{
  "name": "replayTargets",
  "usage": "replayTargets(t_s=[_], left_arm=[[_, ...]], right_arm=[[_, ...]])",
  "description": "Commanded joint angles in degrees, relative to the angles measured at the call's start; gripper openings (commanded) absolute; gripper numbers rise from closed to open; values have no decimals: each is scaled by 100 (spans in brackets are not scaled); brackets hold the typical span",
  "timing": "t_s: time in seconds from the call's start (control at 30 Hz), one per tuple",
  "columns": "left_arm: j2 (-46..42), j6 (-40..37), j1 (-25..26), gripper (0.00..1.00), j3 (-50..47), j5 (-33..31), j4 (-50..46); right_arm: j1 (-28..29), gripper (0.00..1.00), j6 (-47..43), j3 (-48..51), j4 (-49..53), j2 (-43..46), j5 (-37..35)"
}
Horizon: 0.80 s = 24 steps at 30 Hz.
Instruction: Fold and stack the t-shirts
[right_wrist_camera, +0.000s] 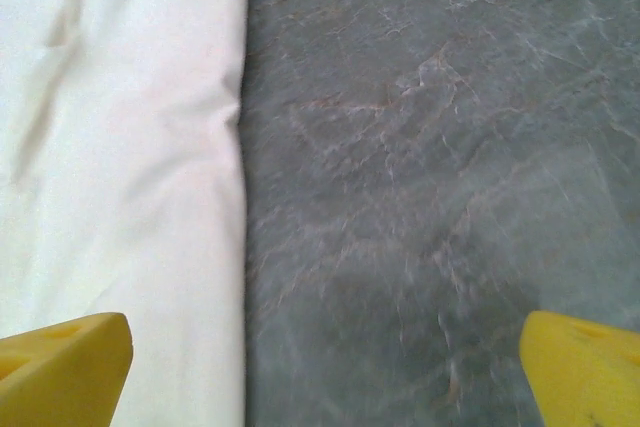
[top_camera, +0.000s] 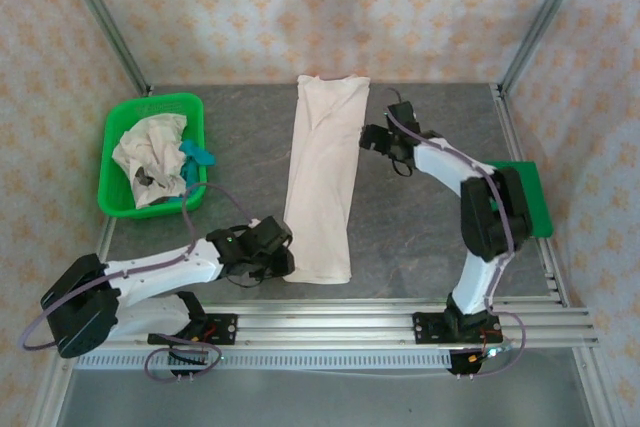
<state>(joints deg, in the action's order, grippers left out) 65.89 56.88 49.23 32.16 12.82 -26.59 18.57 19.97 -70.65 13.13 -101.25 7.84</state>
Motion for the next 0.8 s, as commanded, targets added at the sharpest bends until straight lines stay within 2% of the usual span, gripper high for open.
replayTargets(t_s=[0.0,0.07,0.13,0.2,0.33,0.5,0.53,0.6,0.63,0.7,0.77], left_arm=[[-220,-146,-131,38,-126,-167,-50],[-314,-171,-214,50,-190,-122,-22],[-441,-196,-265,57,-256,-100,4],[-593,-199,-316,59,-327,-70,20],[-829,-161,-375,60,-471,56,167],[-841,-206,-439,60,-561,55,325],[-841,-210,-445,61,-575,58,357],[-828,-213,-467,72,-621,89,437],[-817,-204,-467,73,-631,98,465],[-790,-190,-475,80,-645,127,519],[-780,-164,-474,82,-658,143,556]], right_arm=[[-7,99,252,813,-367,727,397],[10,100,440,1349,-397,1196,647],[100,100,610,1809,-381,1635,882],[302,99,777,2226,-257,2106,1080],[850,93,1564,3058,-88,3039,1402],[1917,84,2740,3744,417,4021,1515],[2125,81,2957,3827,473,4135,1475],[2583,75,3459,3980,431,4300,1360],[2757,74,3613,4014,389,4302,1328],[3103,71,3824,4026,303,4166,1265],[3337,69,3938,4024,198,3921,1247]])
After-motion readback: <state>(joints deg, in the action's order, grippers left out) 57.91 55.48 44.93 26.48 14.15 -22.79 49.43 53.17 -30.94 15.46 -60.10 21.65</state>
